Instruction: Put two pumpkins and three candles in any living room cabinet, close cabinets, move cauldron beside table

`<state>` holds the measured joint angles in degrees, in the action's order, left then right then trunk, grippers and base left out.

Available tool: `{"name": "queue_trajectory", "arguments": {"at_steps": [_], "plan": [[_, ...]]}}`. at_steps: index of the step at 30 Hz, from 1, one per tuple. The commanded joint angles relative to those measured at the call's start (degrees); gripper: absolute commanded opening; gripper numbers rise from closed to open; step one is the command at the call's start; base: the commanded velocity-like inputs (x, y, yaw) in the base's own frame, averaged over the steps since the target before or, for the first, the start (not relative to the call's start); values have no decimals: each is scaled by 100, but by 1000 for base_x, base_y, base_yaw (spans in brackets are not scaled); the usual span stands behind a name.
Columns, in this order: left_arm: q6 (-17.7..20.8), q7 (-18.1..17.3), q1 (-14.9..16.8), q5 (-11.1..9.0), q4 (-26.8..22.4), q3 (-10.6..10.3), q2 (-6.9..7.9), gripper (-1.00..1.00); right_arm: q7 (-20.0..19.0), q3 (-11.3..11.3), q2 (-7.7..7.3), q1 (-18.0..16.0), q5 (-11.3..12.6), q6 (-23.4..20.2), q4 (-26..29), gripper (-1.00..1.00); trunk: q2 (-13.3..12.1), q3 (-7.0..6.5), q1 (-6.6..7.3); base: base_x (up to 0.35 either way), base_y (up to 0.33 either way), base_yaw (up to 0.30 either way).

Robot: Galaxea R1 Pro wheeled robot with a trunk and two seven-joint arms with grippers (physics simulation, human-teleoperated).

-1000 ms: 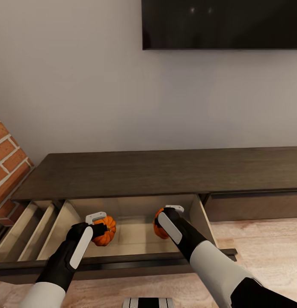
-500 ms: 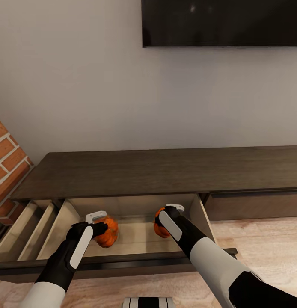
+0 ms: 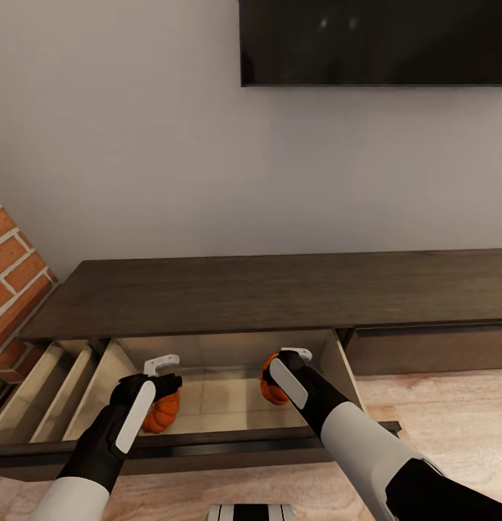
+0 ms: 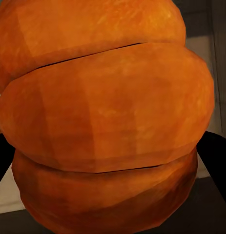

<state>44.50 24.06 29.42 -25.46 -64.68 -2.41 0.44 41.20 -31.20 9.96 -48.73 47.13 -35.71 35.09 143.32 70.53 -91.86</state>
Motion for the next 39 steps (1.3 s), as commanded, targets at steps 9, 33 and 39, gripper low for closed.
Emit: {"name": "queue_trajectory", "arguments": {"at_steps": [9, 33, 39], "plan": [[23, 33, 2, -98, -15, 170, 25, 100, -205, -26, -11, -5, -41, 2, -115, -100, -1, -40, 6, 0, 0, 0], [176, 11, 2, -108, -3, 232, 20, 100, -1070, -35, -11, -207, -349, 505, -1074, 100, -127, -205, 84, 0, 0, 0], [296, 9, 2, -115, 45, 235, -5, 100, -1054, -19, -11, -207, -246, 275, -1071, 100, -367, -313, 216, 0, 0, 0]]}}
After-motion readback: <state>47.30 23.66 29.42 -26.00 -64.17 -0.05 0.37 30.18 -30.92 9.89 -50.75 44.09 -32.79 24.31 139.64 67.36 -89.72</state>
